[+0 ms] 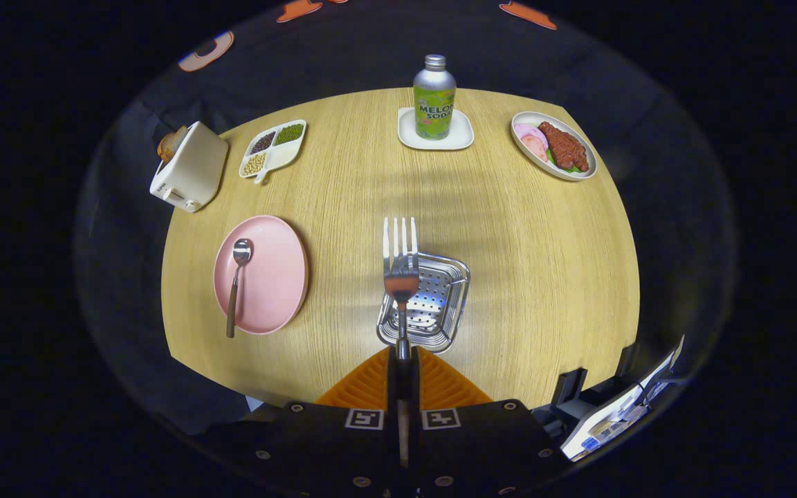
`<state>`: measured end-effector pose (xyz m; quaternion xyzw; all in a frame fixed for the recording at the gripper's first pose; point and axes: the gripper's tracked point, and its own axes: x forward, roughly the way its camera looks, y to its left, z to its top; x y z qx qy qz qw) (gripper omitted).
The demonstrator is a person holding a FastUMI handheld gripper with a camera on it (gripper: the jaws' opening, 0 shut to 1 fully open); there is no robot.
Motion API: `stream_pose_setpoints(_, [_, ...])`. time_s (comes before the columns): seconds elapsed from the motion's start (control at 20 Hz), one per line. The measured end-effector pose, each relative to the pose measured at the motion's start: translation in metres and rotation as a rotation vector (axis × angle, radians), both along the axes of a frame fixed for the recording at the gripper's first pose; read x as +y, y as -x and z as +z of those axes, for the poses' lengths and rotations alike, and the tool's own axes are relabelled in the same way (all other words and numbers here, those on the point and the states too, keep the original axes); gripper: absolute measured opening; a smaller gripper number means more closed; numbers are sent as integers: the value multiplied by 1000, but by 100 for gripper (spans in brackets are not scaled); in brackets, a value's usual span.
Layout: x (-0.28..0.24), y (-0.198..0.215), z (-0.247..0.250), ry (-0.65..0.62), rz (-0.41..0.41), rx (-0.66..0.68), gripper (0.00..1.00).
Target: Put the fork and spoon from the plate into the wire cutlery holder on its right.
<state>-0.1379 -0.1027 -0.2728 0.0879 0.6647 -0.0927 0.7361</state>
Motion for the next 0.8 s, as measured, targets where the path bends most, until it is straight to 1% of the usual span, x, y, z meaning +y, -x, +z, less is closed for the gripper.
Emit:
stream_pose_setpoints(0.05, [-4, 2, 0, 4, 9, 11, 6])
stream_pose_setpoints(0.15, [-3, 7, -2, -27, 11, 55, 6])
stream_pose_setpoints(0.35, [-2, 18, -10, -64, 38, 157, 6])
stream_pose_setpoints(0.55, [-5, 23, -19, -79, 52, 248, 7])
stream_pose_setpoints(0.65, [-4, 18, -21, -96, 44, 263, 7])
stream_pose_setpoints(0.8, [-10, 10, -27, -79, 48, 273, 8])
